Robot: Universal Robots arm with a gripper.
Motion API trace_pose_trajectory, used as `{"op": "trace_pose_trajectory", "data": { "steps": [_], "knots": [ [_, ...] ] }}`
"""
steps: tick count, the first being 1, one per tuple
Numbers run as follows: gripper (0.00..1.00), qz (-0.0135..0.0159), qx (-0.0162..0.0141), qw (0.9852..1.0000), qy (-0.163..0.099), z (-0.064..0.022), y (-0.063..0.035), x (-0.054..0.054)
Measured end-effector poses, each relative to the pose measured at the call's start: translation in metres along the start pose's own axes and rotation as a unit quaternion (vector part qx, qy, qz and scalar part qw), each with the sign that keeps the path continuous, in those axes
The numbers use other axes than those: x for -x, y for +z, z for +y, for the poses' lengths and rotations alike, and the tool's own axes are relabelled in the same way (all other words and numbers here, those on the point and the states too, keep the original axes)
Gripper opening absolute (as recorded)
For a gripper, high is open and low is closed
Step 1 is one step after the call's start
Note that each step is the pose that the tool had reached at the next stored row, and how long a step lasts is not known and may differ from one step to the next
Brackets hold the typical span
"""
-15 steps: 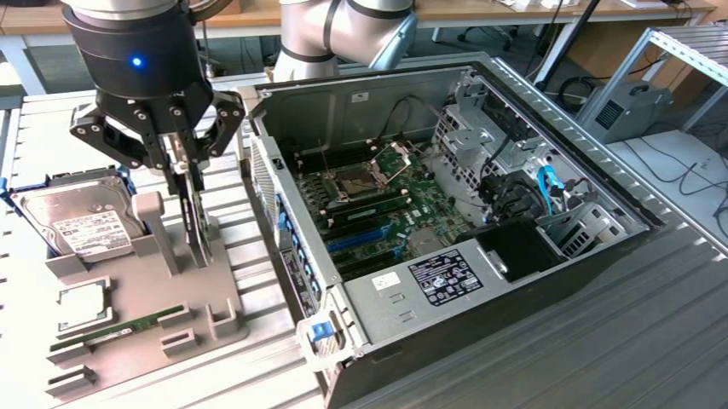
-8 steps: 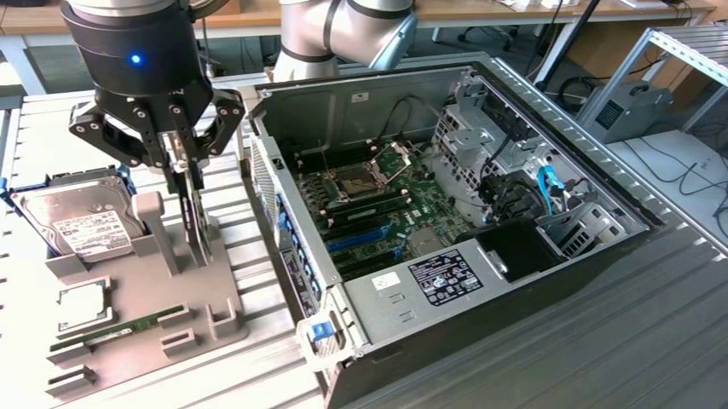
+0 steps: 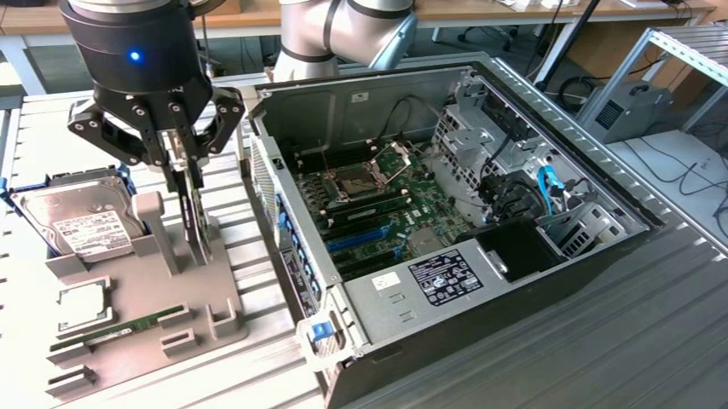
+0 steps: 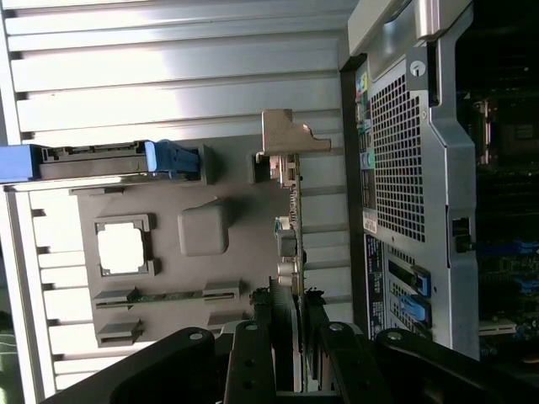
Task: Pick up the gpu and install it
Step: 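Pick up the gpu and move the gpu toward the slot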
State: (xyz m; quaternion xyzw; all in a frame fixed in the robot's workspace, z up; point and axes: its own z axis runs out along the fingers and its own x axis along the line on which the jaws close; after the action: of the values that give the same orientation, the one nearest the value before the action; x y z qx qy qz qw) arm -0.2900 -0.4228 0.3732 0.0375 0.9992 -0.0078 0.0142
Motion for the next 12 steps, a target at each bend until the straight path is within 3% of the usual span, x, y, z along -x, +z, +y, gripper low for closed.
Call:
{"op": "trace_pose_trajectory", "data": {
  "steps": [12],
  "knots": [
    [0.27, 0.0, 0.0, 1.0, 0.0, 0.0, -0.0024, 0.0001]
  ]
}}
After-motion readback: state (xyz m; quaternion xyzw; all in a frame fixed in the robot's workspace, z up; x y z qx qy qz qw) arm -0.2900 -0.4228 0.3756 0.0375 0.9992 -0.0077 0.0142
